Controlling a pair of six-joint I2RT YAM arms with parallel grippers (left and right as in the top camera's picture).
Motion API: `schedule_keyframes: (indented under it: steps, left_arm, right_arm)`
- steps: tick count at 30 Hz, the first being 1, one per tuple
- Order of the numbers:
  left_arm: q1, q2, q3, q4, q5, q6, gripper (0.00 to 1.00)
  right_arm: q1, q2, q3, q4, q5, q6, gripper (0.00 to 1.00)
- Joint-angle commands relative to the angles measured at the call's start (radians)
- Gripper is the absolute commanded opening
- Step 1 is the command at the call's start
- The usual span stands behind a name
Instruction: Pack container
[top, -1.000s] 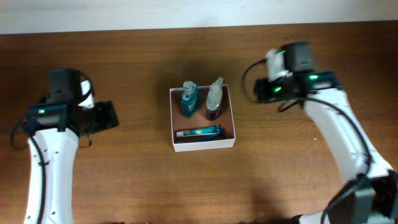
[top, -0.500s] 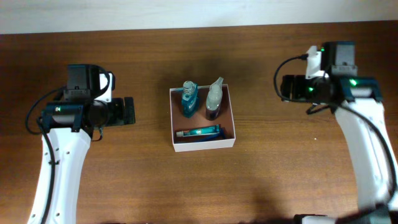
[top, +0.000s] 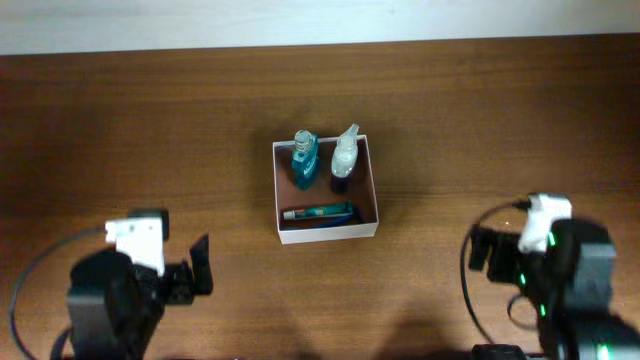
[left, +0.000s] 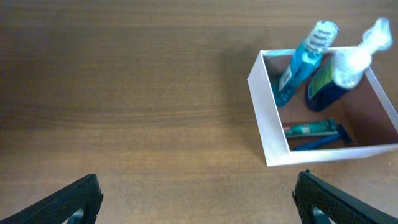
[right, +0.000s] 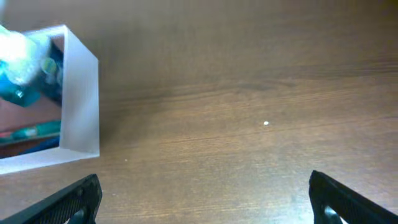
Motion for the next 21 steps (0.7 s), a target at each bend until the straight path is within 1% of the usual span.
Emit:
schedule_keyframes:
  steps: [1, 2, 4, 17, 19, 21]
  left_arm:
    - [-0.003, -0.072, -0.036, 0.005, 0.018, -0.006, 1.0]
    - [-0.003, -0.08, -0.036, 0.003, 0.018, -0.006, 0.99]
    - [-0.003, -0.081, -0.036, 0.001, 0.018, -0.006, 1.0]
    - [-0.003, -0.081, -0.036, -0.001, 0.018, -0.006, 1.0]
    - [-0.003, -0.081, -0.036, -0.001, 0.018, -0.006, 1.0]
    - [-0.003, -0.081, -0.036, -0.001, 0.018, -0.006, 1.0]
  right_arm:
    - [-0.007, -0.121, -0.024, -0.006, 0.061, 0.02, 0.99]
    - [-0.007, -0.16, -0.024, -0.005, 0.06, 0.02, 0.99]
    - [-0.007, -0.185, -0.024, -0.005, 0.06, 0.02, 0.99]
    - [-0.007, -0.188, -0.024, -0.004, 0.064, 0.019, 0.99]
    - [-0.007, -0.202, -0.024, -0.011, 0.064, 0.019, 0.99]
    - [0.001, -0.254, -0.024, -0.016, 0.056, 0.02, 0.99]
